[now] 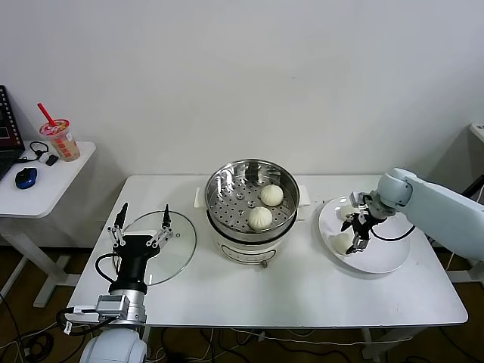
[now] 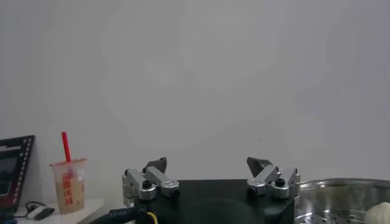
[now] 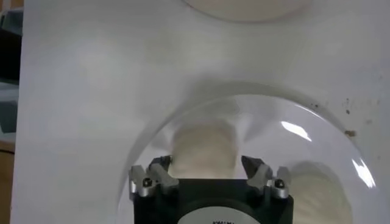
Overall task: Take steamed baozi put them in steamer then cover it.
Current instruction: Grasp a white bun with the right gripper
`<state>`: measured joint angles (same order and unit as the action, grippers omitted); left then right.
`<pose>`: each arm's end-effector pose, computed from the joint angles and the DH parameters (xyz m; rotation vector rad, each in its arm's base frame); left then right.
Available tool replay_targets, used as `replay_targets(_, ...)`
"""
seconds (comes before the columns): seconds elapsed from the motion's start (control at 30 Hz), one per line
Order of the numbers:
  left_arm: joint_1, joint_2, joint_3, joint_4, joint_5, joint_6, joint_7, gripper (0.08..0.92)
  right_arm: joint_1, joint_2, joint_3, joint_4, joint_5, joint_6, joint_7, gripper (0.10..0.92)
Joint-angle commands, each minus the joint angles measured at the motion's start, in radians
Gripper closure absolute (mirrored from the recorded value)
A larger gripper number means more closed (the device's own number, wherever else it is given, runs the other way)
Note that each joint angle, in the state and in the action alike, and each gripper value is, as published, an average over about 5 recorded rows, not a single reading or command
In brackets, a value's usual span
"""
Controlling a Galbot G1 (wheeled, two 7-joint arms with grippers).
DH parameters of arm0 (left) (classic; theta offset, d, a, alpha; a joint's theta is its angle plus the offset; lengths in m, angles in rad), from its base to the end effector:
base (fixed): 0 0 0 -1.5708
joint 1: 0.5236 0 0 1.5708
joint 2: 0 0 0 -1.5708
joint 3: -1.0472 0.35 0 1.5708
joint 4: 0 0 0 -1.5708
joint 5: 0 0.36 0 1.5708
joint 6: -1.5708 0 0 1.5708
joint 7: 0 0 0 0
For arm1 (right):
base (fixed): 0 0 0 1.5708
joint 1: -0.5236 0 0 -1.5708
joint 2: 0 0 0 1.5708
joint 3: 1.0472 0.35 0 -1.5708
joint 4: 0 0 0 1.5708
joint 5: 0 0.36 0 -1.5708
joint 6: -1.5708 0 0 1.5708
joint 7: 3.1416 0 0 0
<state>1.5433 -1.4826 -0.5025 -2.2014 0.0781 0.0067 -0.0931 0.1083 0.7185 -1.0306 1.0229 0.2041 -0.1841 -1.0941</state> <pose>0.1901 0.0060 -0.2595 -0.0504 2.9986 0.2035 0.5374 -0.2024 -0.2314 1.2482 -1.4194 1.0664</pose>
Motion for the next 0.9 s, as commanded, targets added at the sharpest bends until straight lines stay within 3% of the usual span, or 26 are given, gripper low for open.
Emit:
replay_targets(0.03,-0.001,-0.003,0.002,0.003,0.001,0.000,0.000,0.177,0.002,-0.016,0.013,0.008,-0.003,0.010,-0.002,0.216)
replay_targets(0.3,-0.007,-0.003,0.006,0.006,0.004,-0.001,0.000,0.177,0.186,-0.119,-0.058,0.112,0.021,0.094,-0.044,0.203)
replay_targets(0.47,-0.011,-0.002,0.013,0.006,0.002,0.003,-0.001,0.177,0.415,-0.150,-0.173,0.150,0.010,0.266,-0.091,0.203)
replay_targets(0.9,-0.011,-0.004,0.016,-0.007,0.006,0.005,-0.008,0.177,0.678,-0.057,-0.193,0.438,-0.118,0.530,-0.113,0.203)
